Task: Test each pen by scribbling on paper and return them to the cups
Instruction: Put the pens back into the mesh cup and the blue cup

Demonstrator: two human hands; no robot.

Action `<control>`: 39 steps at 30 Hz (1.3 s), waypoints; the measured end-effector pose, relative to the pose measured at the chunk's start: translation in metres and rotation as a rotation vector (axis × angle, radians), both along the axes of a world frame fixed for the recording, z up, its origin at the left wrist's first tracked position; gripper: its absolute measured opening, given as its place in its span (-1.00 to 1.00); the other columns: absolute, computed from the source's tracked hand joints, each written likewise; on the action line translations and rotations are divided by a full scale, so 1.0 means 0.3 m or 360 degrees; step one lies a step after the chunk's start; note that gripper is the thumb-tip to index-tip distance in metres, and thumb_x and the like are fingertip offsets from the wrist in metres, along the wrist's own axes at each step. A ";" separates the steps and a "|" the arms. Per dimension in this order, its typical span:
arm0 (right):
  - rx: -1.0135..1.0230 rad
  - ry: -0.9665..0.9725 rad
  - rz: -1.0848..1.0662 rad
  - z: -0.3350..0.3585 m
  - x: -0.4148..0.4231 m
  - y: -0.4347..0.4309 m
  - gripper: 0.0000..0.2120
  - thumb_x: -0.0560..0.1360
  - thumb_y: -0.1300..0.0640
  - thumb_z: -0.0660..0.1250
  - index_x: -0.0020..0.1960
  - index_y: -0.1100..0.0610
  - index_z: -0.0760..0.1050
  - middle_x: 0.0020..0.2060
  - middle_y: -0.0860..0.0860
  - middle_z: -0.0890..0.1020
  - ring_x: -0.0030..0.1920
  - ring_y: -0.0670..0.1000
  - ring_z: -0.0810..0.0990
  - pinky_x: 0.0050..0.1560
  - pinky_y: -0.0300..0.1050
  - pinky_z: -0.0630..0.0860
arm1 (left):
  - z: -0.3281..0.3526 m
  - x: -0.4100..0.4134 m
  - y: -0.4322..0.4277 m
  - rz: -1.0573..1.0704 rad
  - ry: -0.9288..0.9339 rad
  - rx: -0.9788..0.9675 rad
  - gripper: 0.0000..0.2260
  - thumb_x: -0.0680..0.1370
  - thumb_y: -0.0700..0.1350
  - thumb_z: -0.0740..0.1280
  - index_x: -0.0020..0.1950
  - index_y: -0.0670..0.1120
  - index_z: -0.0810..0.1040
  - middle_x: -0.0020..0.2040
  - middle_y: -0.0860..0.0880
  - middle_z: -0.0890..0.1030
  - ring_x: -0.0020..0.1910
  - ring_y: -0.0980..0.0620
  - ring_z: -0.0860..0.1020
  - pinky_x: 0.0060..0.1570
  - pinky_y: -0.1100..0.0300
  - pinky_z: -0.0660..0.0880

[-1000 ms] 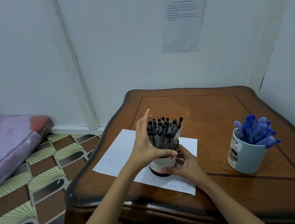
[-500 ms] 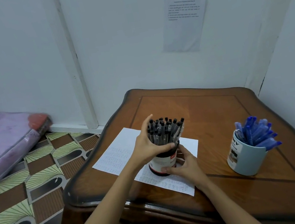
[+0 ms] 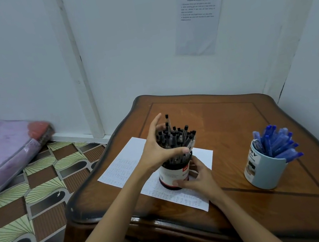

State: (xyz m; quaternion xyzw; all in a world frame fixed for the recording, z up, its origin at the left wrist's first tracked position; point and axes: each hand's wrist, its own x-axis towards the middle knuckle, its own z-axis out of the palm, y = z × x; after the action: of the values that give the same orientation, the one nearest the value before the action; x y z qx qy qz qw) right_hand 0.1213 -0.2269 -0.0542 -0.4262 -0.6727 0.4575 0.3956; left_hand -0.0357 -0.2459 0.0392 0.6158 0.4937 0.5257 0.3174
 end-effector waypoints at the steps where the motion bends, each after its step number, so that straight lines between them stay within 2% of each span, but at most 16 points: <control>1: 0.0007 0.0000 0.0000 -0.001 -0.001 0.000 -0.24 0.23 0.13 0.61 0.29 -0.11 0.29 0.25 -0.07 0.47 0.17 -0.17 0.47 0.03 -0.46 0.45 | 0.006 -0.004 -0.003 -0.0014 -0.0017 -0.0026 0.05 0.07 0.29 0.55 0.46 0.19 0.14 0.27 0.16 0.36 0.22 0.24 0.36 0.14 0.36 0.27; 4: 0.0033 -0.0011 -0.0003 -0.002 -0.001 0.000 -0.22 0.20 0.11 0.62 0.33 -0.04 0.33 0.26 -0.06 0.48 0.19 -0.14 0.48 0.05 -0.44 0.45 | 0.011 -0.010 -0.002 0.0020 -0.0235 0.0075 -0.03 0.13 0.58 0.25 0.45 0.15 0.23 0.32 0.11 0.41 0.28 0.24 0.40 0.23 0.28 0.34; 7: 0.0030 -0.0009 -0.0004 -0.006 -0.001 0.002 -0.20 0.20 0.11 0.62 0.35 0.01 0.34 0.26 -0.03 0.49 0.22 -0.09 0.49 0.07 -0.42 0.47 | 0.023 -0.004 0.026 0.0144 -0.0304 0.0202 -0.17 0.28 0.58 0.06 0.41 0.13 0.34 0.31 0.10 0.47 0.31 0.22 0.40 0.27 0.23 0.32; 10: 0.0031 0.0002 -0.0013 -0.003 0.000 0.001 -0.21 0.20 0.12 0.62 0.34 0.00 0.34 0.25 -0.03 0.49 0.21 -0.09 0.49 0.05 -0.46 0.46 | 0.038 0.015 0.046 0.0067 -0.0205 0.0191 -0.34 0.43 0.42 0.04 0.38 0.08 0.41 0.28 0.11 0.52 0.29 0.26 0.42 0.26 0.29 0.32; 12: 0.0035 -0.0005 -0.0012 0.001 0.000 0.000 -0.23 0.20 0.11 0.62 0.31 -0.04 0.34 0.24 -0.05 0.49 0.18 -0.11 0.48 0.03 -0.47 0.45 | 0.027 0.024 0.051 0.0022 -0.0063 0.0161 -0.49 0.53 0.27 0.05 0.25 0.00 0.54 0.12 0.09 0.62 0.13 0.26 0.53 0.12 0.36 0.41; 14: 0.0032 -0.0005 -0.0012 0.003 -0.001 -0.003 -0.23 0.20 0.09 0.62 0.30 -0.07 0.32 0.24 -0.06 0.49 0.19 -0.12 0.48 0.03 -0.47 0.45 | 0.014 0.016 0.057 0.0034 0.0038 0.0190 -0.65 0.62 0.05 0.10 0.14 -0.07 0.61 0.00 0.05 0.65 0.02 0.20 0.58 0.04 0.34 0.46; 16: 0.0032 -0.0006 -0.0018 0.001 0.000 -0.002 -0.22 0.20 0.08 0.62 0.31 -0.06 0.32 0.25 -0.07 0.49 0.20 -0.12 0.48 0.05 -0.44 0.45 | 0.020 0.003 0.064 0.0041 0.0096 0.0237 -0.74 0.64 -0.12 0.14 0.18 -0.09 0.59 0.03 0.01 0.65 0.05 0.16 0.58 0.08 0.27 0.46; 18: 0.0027 -0.0014 -0.0020 -0.002 -0.001 -0.001 -0.20 0.20 0.08 0.62 0.33 -0.05 0.32 0.25 -0.06 0.48 0.21 -0.11 0.48 0.07 -0.42 0.45 | 0.038 -0.001 0.064 0.0076 0.0162 0.0381 -0.73 0.61 -0.14 0.16 0.27 -0.08 0.52 0.11 0.01 0.61 0.11 0.17 0.55 0.12 0.31 0.45; 20: 0.0030 -0.0010 -0.0018 -0.003 -0.002 0.000 -0.22 0.21 0.11 0.62 0.33 -0.06 0.31 0.25 -0.05 0.49 0.22 -0.09 0.48 0.10 -0.39 0.46 | 0.063 0.017 0.054 0.0072 0.0309 0.0521 -0.69 0.60 -0.04 0.16 0.31 -0.03 0.50 0.17 0.05 0.58 0.17 0.21 0.50 0.15 0.37 0.41; 23: 0.0025 -0.0005 -0.0022 -0.007 -0.003 0.001 -0.21 0.22 0.11 0.61 0.36 0.00 0.32 0.26 -0.03 0.49 0.21 -0.08 0.49 0.16 -0.29 0.47 | 0.090 0.052 0.050 -0.0036 0.0716 0.0495 -0.64 0.56 0.17 0.16 0.21 0.05 0.59 0.20 0.15 0.58 0.27 0.26 0.42 0.24 0.40 0.29; 25: 0.0019 -0.0013 -0.0027 -0.010 -0.003 0.003 -0.20 0.23 0.10 0.61 0.38 0.03 0.31 0.27 -0.02 0.48 0.22 -0.07 0.48 0.18 -0.25 0.48 | 0.095 0.058 0.061 -0.0035 0.0885 0.0428 -0.62 0.56 0.15 0.11 0.22 0.05 0.58 0.20 0.16 0.58 0.32 0.24 0.39 0.33 0.26 0.22; 28: 0.0016 -0.0026 -0.0028 -0.009 -0.003 0.005 -0.23 0.23 0.11 0.61 0.34 -0.01 0.32 0.24 -0.05 0.48 0.20 -0.09 0.48 0.10 -0.35 0.47 | 0.084 0.049 0.077 0.0013 0.1013 0.0492 -0.61 0.61 0.02 0.04 0.42 0.04 0.38 0.22 0.09 0.58 0.28 0.16 0.44 0.32 0.09 0.27; 32: 0.0017 -0.0034 -0.0033 -0.003 -0.005 0.002 -0.22 0.23 0.10 0.61 0.35 0.01 0.31 0.21 -0.07 0.47 0.17 -0.12 0.47 0.05 -0.40 0.46 | 0.072 0.021 0.075 -0.0121 0.1344 0.0461 -0.55 0.60 0.12 -0.01 0.30 0.01 0.52 0.31 0.09 0.51 0.40 0.15 0.33 0.40 0.05 0.20; 35: 0.0007 -0.0024 -0.0041 -0.001 -0.005 0.001 -0.24 0.22 0.11 0.61 0.31 -0.05 0.30 0.19 -0.08 0.46 0.15 -0.13 0.46 0.02 -0.42 0.45 | 0.091 0.030 0.059 -0.0182 0.0990 0.0275 -0.50 0.59 0.15 -0.07 0.28 0.02 0.54 0.32 0.10 0.50 0.41 0.24 0.27 0.45 0.07 0.09; 37: 0.0003 -0.0021 -0.0046 -0.001 -0.006 0.000 -0.23 0.23 0.12 0.61 0.33 -0.02 0.31 0.20 -0.07 0.47 0.15 -0.13 0.47 0.01 -0.44 0.46 | 0.112 0.046 0.050 -0.0140 0.0719 0.0319 -0.53 0.59 0.18 -0.03 0.28 0.05 0.53 0.30 0.11 0.51 0.38 0.26 0.29 0.44 0.04 0.12; 39: -0.0006 -0.0001 -0.0044 -0.001 -0.006 -0.001 -0.24 0.24 0.15 0.60 0.32 -0.02 0.31 0.18 -0.08 0.49 0.12 -0.17 0.49 0.00 -0.45 0.47 | 0.132 0.068 0.042 -0.0132 0.0801 0.0492 -0.54 0.56 0.23 0.01 0.25 0.08 0.55 0.26 0.15 0.54 0.38 0.25 0.32 0.41 0.08 0.13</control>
State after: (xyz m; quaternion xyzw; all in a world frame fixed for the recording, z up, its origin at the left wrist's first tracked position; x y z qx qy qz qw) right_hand 0.1196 -0.2273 -0.0545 -0.4362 -0.6660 0.4532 0.4010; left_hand -0.0153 -0.2334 0.0789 0.7875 0.4452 0.4121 0.1089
